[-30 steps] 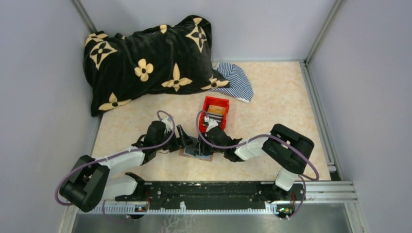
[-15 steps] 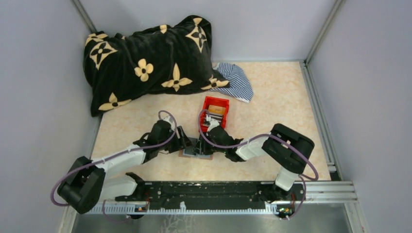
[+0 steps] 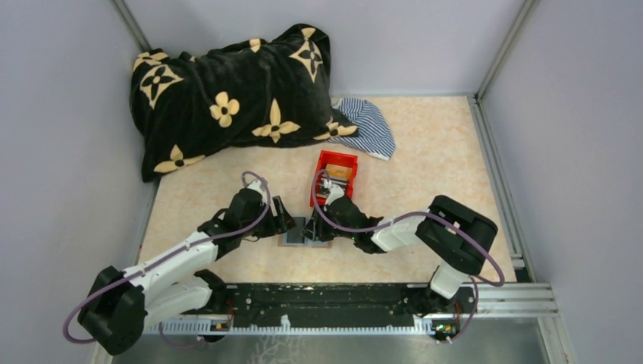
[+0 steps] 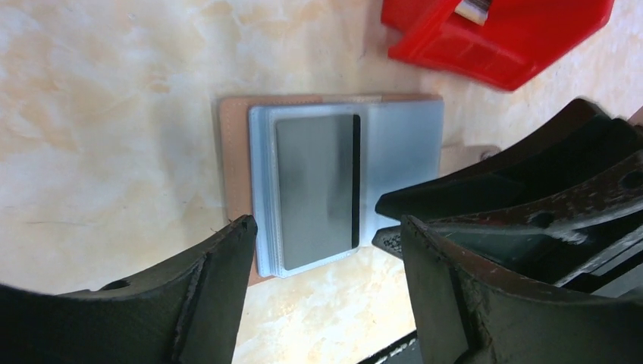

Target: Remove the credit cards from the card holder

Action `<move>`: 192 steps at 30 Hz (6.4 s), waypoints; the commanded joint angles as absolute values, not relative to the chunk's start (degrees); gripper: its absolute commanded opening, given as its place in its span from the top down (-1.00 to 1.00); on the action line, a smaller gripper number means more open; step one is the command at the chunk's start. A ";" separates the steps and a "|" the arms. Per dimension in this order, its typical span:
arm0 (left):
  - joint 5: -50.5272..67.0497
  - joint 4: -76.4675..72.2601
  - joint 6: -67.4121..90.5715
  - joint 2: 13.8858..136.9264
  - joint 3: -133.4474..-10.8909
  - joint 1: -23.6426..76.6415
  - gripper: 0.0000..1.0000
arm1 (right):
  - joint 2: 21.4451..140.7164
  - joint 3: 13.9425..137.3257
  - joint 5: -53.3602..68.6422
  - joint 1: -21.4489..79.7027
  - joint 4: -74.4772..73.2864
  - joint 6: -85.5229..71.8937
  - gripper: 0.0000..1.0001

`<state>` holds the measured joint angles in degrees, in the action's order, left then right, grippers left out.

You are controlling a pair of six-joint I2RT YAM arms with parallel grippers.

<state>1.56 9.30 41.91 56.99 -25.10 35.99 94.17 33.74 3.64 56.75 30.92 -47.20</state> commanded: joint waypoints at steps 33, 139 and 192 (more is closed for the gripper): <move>30.86 -24.67 44.65 66.04 -7.81 22.36 -0.50 | 97.40 34.11 5.71 56.32 36.92 -48.64 0.39; -10.55 24.79 35.60 92.43 -48.68 44.47 -0.27 | 81.86 30.71 -0.50 57.65 25.94 -43.67 0.15; -19.90 37.39 40.12 96.83 -56.37 49.82 -0.73 | 78.51 30.61 -1.71 59.16 23.50 -42.54 0.15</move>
